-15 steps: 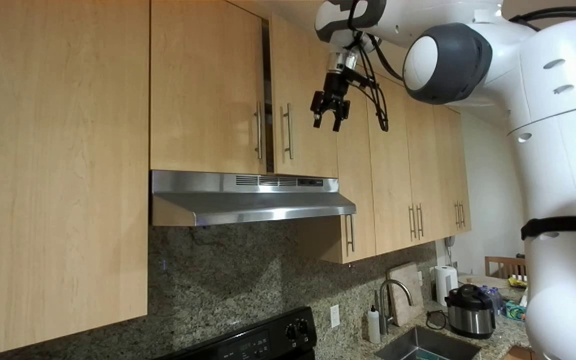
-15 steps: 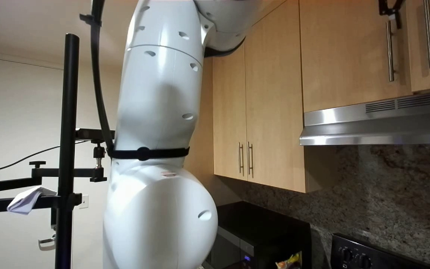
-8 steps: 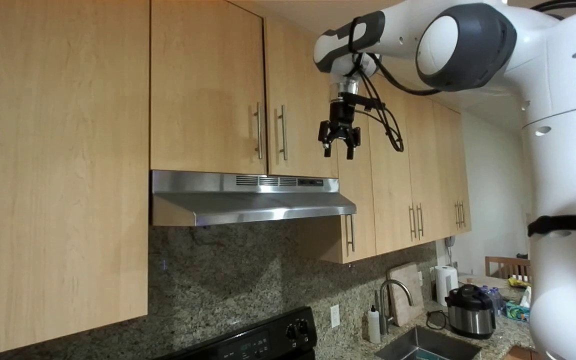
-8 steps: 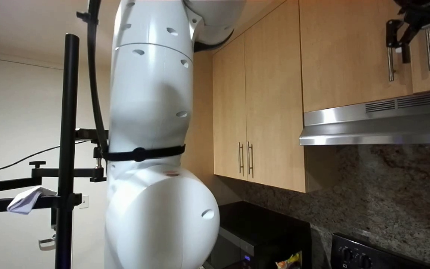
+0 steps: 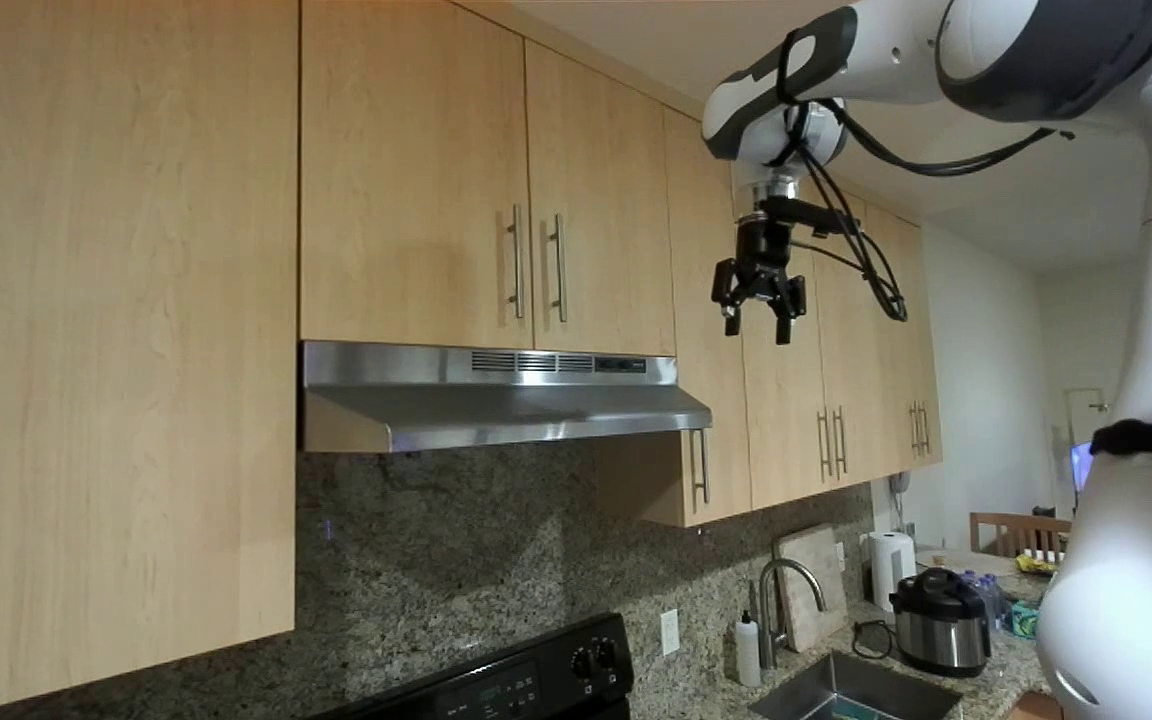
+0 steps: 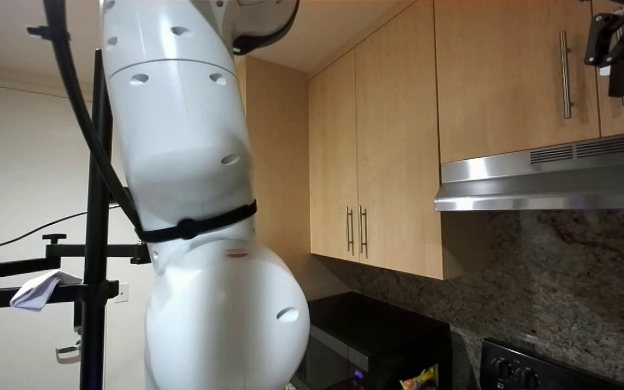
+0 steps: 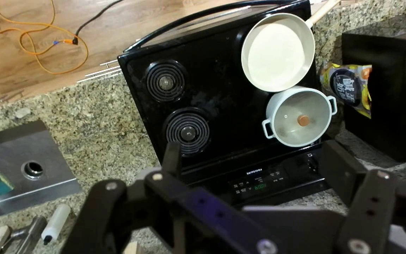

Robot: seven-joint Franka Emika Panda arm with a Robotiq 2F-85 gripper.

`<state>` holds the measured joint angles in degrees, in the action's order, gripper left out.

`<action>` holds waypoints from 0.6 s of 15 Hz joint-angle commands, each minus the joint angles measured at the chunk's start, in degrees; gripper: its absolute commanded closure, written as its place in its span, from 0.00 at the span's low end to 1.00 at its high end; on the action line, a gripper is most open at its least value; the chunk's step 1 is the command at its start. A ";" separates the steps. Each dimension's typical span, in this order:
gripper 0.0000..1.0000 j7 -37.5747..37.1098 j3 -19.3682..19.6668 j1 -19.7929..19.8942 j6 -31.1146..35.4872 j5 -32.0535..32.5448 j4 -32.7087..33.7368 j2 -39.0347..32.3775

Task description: Close the cupboard drawer.

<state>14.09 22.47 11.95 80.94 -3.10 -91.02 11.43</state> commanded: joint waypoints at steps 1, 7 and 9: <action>0.00 -1.93 -2.06 1.89 0.83 3.21 -7.31 5.40; 0.00 0.14 -1.59 1.70 -0.04 2.07 -5.81 4.55; 0.00 0.14 -1.61 1.70 -0.04 2.08 -5.81 4.55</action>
<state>14.09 21.11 13.25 81.09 -0.87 -97.14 16.21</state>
